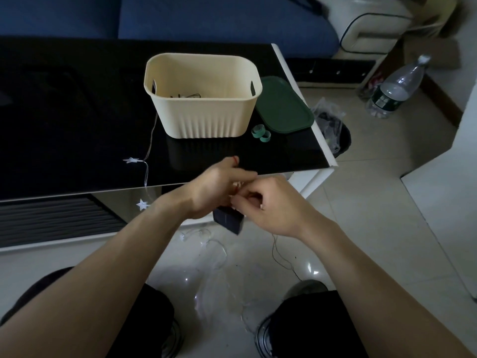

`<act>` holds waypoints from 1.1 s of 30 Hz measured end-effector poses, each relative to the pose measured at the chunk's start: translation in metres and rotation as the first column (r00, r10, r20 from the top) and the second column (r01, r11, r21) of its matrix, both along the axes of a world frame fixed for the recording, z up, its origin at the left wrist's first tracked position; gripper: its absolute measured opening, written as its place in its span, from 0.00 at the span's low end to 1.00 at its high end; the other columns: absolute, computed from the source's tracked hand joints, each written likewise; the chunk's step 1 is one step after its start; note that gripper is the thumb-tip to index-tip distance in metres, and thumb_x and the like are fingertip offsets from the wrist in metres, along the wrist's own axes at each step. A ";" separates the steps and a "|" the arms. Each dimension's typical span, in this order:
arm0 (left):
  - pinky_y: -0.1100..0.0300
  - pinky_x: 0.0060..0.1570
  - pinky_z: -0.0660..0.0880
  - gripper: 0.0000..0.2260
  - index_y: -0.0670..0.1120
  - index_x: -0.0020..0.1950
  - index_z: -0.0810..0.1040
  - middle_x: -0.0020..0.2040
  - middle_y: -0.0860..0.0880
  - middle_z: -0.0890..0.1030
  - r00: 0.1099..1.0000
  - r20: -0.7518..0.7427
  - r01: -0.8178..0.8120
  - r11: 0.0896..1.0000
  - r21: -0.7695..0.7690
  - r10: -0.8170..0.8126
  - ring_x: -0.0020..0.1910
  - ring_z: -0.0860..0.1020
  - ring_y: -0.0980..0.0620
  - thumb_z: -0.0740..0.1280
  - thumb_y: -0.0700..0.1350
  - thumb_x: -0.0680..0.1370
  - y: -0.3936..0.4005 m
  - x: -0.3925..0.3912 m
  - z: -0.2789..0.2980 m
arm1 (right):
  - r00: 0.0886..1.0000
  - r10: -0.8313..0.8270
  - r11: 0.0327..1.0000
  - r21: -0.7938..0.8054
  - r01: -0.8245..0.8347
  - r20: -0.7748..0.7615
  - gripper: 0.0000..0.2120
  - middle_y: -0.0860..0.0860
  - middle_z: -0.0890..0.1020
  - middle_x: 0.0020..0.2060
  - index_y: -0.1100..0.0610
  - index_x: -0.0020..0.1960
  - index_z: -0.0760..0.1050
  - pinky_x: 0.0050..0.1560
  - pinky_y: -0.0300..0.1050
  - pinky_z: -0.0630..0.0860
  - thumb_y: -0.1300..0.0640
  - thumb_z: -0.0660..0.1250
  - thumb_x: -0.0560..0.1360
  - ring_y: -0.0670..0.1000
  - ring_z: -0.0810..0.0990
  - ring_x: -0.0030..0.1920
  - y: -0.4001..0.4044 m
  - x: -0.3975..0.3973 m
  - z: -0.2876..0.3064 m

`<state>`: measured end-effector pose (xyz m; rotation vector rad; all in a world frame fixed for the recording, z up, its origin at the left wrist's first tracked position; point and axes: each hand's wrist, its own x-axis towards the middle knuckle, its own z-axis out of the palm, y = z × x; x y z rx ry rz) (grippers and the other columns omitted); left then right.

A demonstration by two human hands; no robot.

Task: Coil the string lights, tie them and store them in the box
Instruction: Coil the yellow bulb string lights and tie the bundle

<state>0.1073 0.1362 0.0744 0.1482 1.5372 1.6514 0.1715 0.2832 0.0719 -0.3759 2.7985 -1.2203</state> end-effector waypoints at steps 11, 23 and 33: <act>0.58 0.23 0.51 0.17 0.37 0.61 0.76 0.33 0.38 0.79 0.919 -0.109 0.363 0.921 -0.141 -0.379 0.18 0.60 0.54 0.58 0.48 0.83 -0.006 0.002 0.005 | 0.988 -0.146 0.980 -0.130 0.151 0.050 0.10 0.45 0.80 0.30 0.55 0.44 0.80 0.35 0.33 0.72 0.56 0.80 0.68 0.41 0.76 0.30 0.036 -0.013 0.003; 0.61 0.21 0.49 0.14 0.36 0.51 0.74 0.20 0.49 0.61 0.967 -0.065 0.250 0.968 0.032 -0.247 0.18 0.55 0.55 0.52 0.43 0.85 -0.009 -0.002 0.003 | 0.987 -0.161 0.981 -0.110 0.160 0.000 0.06 0.36 0.82 0.33 0.47 0.44 0.82 0.39 0.31 0.72 0.56 0.71 0.78 0.39 0.79 0.36 0.045 -0.022 0.000; 0.62 0.21 0.52 0.13 0.46 0.43 0.70 0.23 0.54 0.61 0.967 0.206 -0.231 0.854 0.466 0.149 0.18 0.57 0.57 0.51 0.45 0.84 -0.007 -0.007 0.004 | 0.951 -0.309 0.950 -0.040 0.310 0.019 0.13 0.51 0.78 0.26 0.47 0.37 0.78 0.33 0.49 0.77 0.49 0.67 0.80 0.52 0.78 0.28 0.050 -0.030 -0.002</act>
